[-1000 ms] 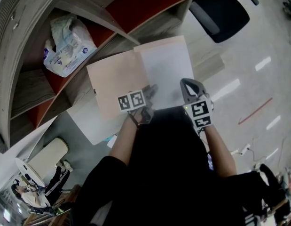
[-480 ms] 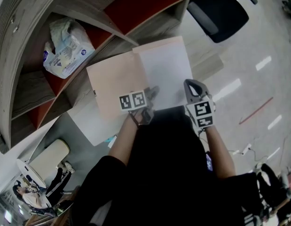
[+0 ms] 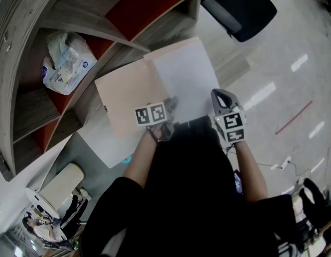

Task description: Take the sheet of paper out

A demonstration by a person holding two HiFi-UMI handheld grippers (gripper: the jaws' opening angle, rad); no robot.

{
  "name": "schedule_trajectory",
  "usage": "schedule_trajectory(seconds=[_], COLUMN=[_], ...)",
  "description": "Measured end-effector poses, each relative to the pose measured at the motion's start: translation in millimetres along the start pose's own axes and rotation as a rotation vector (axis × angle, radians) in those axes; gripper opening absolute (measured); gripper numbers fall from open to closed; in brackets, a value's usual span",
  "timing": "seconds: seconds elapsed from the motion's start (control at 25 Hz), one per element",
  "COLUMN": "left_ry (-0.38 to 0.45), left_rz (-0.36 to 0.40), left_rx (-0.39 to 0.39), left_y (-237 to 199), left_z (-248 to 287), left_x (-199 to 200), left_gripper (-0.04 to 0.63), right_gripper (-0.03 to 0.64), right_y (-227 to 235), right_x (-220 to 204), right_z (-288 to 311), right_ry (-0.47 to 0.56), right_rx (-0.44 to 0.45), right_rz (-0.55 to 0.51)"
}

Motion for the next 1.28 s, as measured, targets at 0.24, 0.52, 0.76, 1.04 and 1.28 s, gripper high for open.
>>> schedule_trajectory(seconds=[0.24,0.52,0.76,1.04,1.28], left_ry=[-0.027,-0.048,-0.092,-0.126,-0.132], left_rz=[0.027,0.105,0.250,0.409,0.460], left_rx=[0.006,0.015,0.048,0.107,0.113], left_y=[4.0,13.4,21.3,20.0,21.7], left_z=[-1.6,-4.6,-4.7,-12.0,-9.7], left_x=[-1.7,-6.9,-12.7,-9.4,-7.4], left_gripper=[0.070,0.058,0.054,0.052,0.052], right_gripper=[0.017,0.017,0.018,0.202,0.210], right_y=[19.2,44.0,42.4,42.8,39.0], right_x=[-25.6,-41.8,-43.4,-52.0,-59.0], right_z=[-9.8,-24.8,-25.6,-8.5,1.9], right_ry=[-0.013,-0.009,0.021,0.005,0.022], right_rx=[-0.019,-0.057,0.016,0.133,0.233], right_rz=[0.059,0.148,0.169,0.191,0.342])
Point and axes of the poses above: the fingertips, and each gripper's own axes: z forward along the fingers, y to its right, x out of its top, the point moved 2 cm from there along -z, backward along the fingers, and after that the axes turned 7 degrees about z, right-handed, at the moved point
